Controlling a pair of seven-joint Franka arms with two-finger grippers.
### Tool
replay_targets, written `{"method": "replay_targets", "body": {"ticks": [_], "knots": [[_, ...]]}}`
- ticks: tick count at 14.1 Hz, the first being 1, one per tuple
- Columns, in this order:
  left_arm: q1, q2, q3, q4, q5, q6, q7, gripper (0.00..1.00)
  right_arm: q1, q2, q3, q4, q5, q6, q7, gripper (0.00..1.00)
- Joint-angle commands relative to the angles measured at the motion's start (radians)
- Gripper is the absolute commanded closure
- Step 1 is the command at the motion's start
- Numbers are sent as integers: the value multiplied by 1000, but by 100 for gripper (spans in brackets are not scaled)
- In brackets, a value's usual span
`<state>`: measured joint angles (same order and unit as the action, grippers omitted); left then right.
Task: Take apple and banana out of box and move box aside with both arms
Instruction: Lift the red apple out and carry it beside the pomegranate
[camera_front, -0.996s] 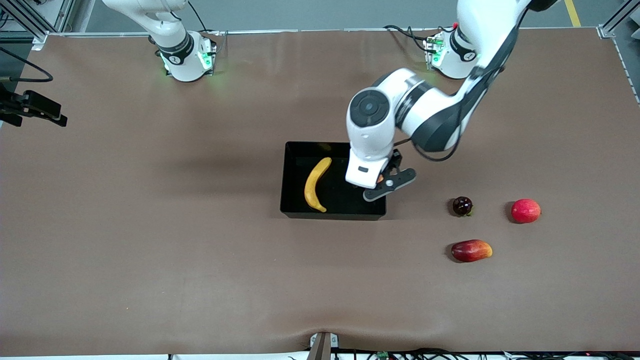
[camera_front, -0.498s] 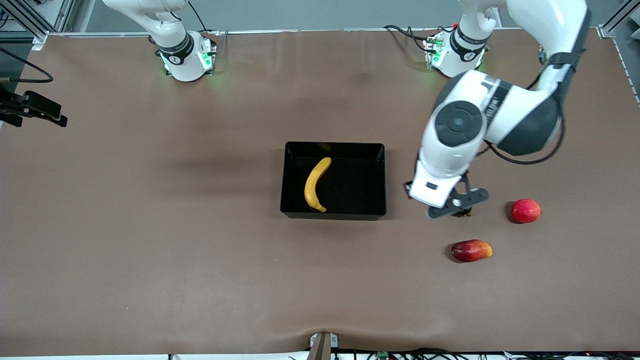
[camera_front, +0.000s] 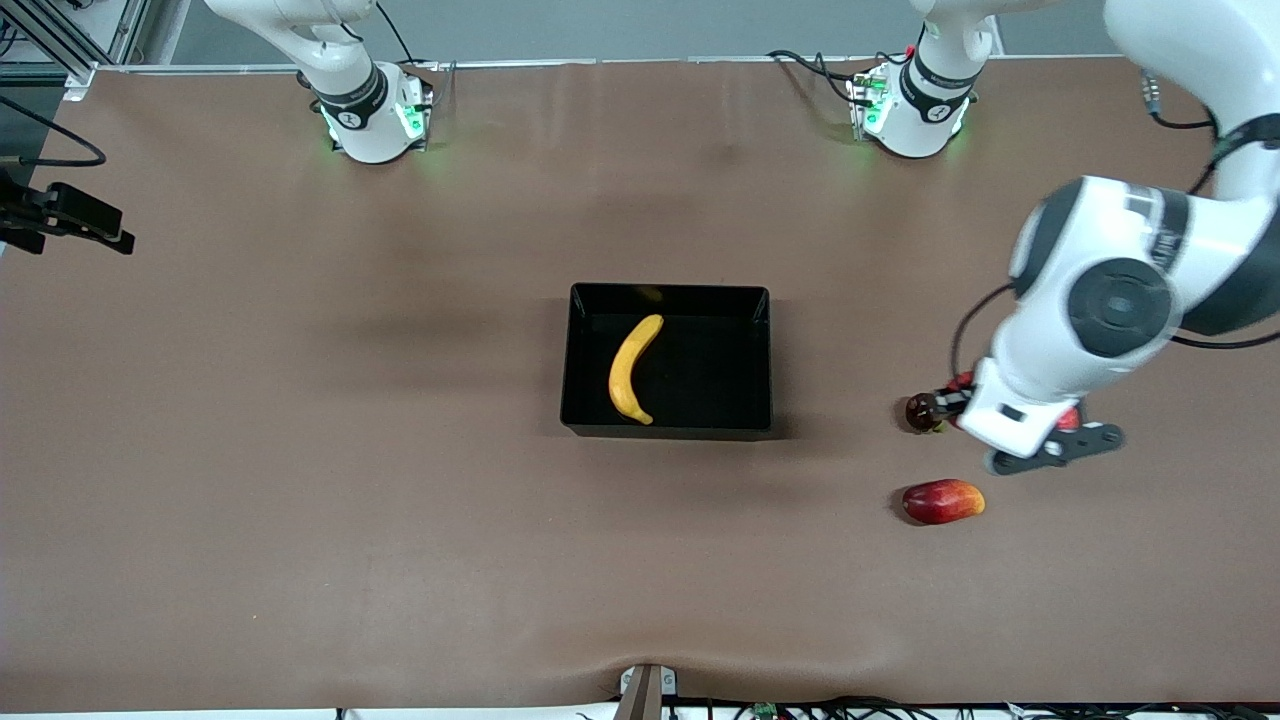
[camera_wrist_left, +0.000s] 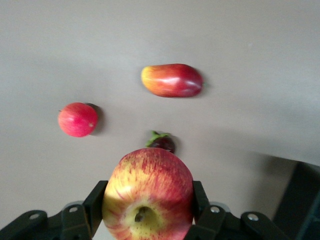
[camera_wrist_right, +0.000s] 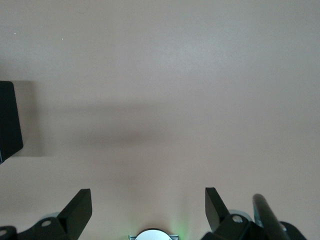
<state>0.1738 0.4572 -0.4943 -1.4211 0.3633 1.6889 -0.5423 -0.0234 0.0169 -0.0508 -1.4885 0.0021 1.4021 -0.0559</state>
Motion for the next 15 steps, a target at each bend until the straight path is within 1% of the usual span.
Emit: {"method": "replay_targets", "body": {"ticks": [1, 4, 9, 12, 15], "knots": [[68, -63, -7, -71, -14, 0, 102, 100, -12, 6, 8, 13, 19, -6, 5, 0], [145, -80, -9, -125, -12, 37, 201, 100, -13, 6, 6, 11, 16, -6, 2, 0], [246, -150, -10, -294, -15, 184, 303, 100, -13, 6, 8, 13, 18, -5, 4, 0], [274, -146, -10, -332, -18, 241, 327, 100, -15, 8, 8, 14, 19, -3, 5, 0], [289, -131, -9, -398, -18, 383, 327, 100, -9, 29, 12, 13, 19, 1, 10, 0]]}}
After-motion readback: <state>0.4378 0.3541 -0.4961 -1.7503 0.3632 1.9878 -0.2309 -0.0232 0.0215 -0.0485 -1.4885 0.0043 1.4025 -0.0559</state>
